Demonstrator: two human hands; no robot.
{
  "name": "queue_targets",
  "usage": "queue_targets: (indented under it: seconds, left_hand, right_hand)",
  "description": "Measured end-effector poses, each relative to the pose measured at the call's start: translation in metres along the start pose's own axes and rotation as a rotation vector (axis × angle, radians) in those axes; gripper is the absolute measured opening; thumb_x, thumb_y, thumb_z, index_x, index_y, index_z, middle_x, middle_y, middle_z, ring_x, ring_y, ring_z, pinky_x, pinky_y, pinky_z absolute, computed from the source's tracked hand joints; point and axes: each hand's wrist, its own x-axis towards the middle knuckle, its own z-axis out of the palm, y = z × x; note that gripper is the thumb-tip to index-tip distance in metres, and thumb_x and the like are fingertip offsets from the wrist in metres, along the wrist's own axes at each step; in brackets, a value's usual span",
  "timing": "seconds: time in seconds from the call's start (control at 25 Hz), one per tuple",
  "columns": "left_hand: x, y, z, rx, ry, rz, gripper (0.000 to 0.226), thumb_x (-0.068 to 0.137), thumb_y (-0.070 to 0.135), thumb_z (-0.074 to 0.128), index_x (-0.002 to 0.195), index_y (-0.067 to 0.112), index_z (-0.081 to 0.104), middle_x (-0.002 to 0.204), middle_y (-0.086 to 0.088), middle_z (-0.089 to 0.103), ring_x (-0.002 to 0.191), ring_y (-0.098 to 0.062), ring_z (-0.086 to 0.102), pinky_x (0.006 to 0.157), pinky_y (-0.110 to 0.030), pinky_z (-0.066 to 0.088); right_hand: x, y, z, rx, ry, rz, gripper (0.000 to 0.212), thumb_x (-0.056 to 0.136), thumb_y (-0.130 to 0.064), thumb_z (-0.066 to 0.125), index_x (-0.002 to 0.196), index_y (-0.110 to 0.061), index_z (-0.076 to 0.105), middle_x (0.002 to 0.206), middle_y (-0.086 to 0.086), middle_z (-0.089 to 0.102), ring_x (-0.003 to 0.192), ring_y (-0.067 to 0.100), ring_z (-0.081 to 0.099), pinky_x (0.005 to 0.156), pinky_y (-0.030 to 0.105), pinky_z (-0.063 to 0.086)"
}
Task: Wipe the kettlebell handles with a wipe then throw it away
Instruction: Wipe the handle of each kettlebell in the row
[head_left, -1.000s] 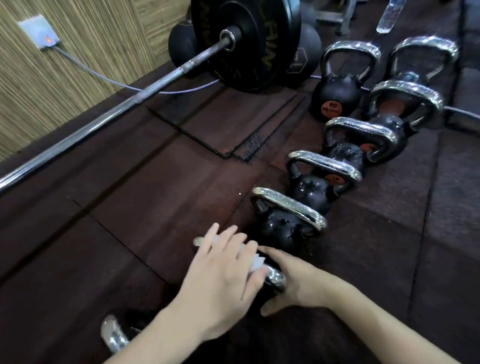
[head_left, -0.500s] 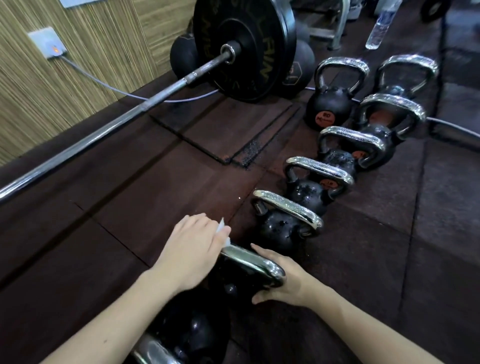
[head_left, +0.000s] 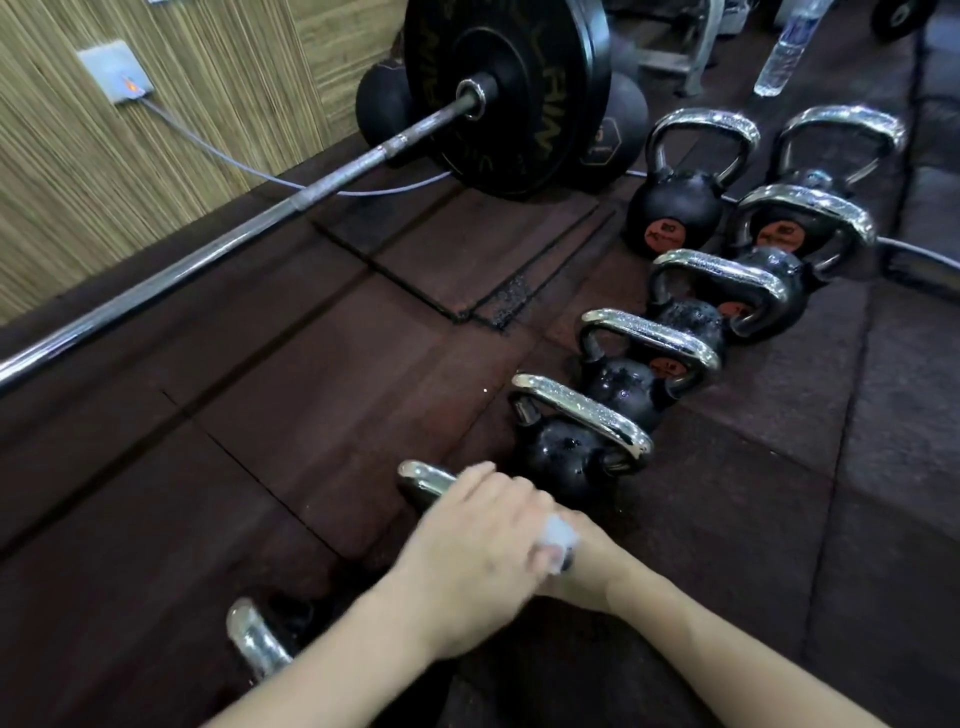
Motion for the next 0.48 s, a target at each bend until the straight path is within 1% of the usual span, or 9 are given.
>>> queue_targets:
  seconds: [0.04,0.08,0.12,0.2,0.28,0.36,0.4,0.44,0.48]
  left_hand:
    - [-0.001,-0.018,-0.009,0.002,-0.043,-0.077,0.032,0.1,0.038,0.042,0.103,0.018,0.068,0.092,-0.002,0.066,0.087,-0.028,0.063,0.095,-0.047,0.049]
    - [-0.003,-0.039,-0.015,0.034,-0.105,-0.163,0.037,0.101,0.037,0.035,0.102,0.019,0.067,0.09,-0.002,0.067,0.086,-0.029,0.064,0.089,-0.049,0.051]
    - [-0.005,-0.057,-0.022,0.007,-0.204,-0.265,0.044,0.103,0.037,0.026,0.105,0.019,0.066,0.093,-0.004,0.067,0.09,-0.031,0.064,0.086,-0.05,0.052]
    - [-0.015,-0.078,-0.028,-0.117,-0.243,-0.405,0.057,0.102,0.044,0.011,0.107,0.018,0.062,0.1,-0.004,0.064,0.101,-0.029,0.06,0.092,-0.048,0.049]
    - [-0.01,-0.069,-0.022,-0.102,-0.166,-0.373,0.055,0.101,0.042,0.012,0.105,0.017,0.061,0.099,-0.006,0.062,0.097,-0.03,0.059,0.087,-0.047,0.051]
    - [0.001,-0.032,-0.018,0.062,-0.154,-0.204,0.039,0.102,0.032,0.03,0.096,0.015,0.065,0.088,-0.007,0.063,0.081,-0.032,0.059,0.075,-0.048,0.052]
    - [0.005,-0.01,-0.008,0.074,-0.1,-0.141,0.03,0.1,0.029,0.04,0.092,0.016,0.065,0.083,-0.006,0.061,0.076,-0.031,0.057,0.072,-0.047,0.05]
    - [0.009,0.011,0.001,0.078,-0.032,-0.06,0.024,0.098,0.029,0.046,0.091,0.016,0.065,0.082,-0.005,0.06,0.075,-0.031,0.055,0.073,-0.047,0.048]
    - [0.013,0.028,0.01,0.075,-0.008,0.01,0.02,0.096,0.03,0.051,0.093,0.016,0.066,0.084,-0.005,0.06,0.077,-0.031,0.055,0.078,-0.048,0.045]
  right_hand:
    - [0.001,0.009,0.002,0.108,-0.047,0.067,0.087,0.055,-0.056,0.082,0.134,-0.028,0.056,0.125,-0.018,0.06,0.118,-0.003,0.055,0.096,0.003,0.038]
    - [-0.001,0.014,0.004,0.164,-0.098,0.114,0.11,0.049,-0.058,0.089,0.146,-0.031,0.046,0.14,-0.016,0.054,0.131,0.001,0.05,0.108,0.013,0.036]
    - [-0.003,0.014,0.003,0.154,-0.124,0.128,0.122,0.047,-0.061,0.09,0.153,-0.034,0.034,0.149,-0.014,0.048,0.138,0.002,0.043,0.115,0.021,0.033]
    - [-0.003,0.016,0.004,0.094,-0.14,0.128,0.129,0.047,-0.066,0.088,0.155,-0.042,0.022,0.155,-0.016,0.04,0.143,0.001,0.036,0.119,0.027,0.03]
    - [-0.005,0.012,-0.001,0.046,-0.137,0.143,0.128,0.046,-0.063,0.09,0.155,-0.041,0.024,0.153,-0.017,0.041,0.142,0.001,0.038,0.118,0.028,0.032]
    - [-0.004,0.015,0.002,-0.048,-0.096,0.157,0.111,0.051,-0.053,0.089,0.149,-0.03,0.042,0.143,-0.014,0.054,0.131,0.0,0.05,0.111,0.023,0.039]
    - [-0.006,0.012,0.002,-0.072,-0.045,0.177,0.086,0.06,-0.046,0.083,0.137,-0.024,0.052,0.127,-0.013,0.063,0.117,-0.004,0.059,0.1,0.018,0.045]
    - [-0.008,0.004,-0.002,-0.069,0.025,0.178,0.059,0.072,-0.036,0.073,0.126,-0.018,0.056,0.105,-0.014,0.066,0.094,-0.013,0.063,0.086,0.009,0.046]
    - [-0.008,0.002,-0.007,-0.074,0.0,0.161,0.038,0.087,-0.021,0.06,0.124,-0.015,0.054,0.087,-0.017,0.059,0.068,-0.022,0.059,0.073,0.002,0.044]
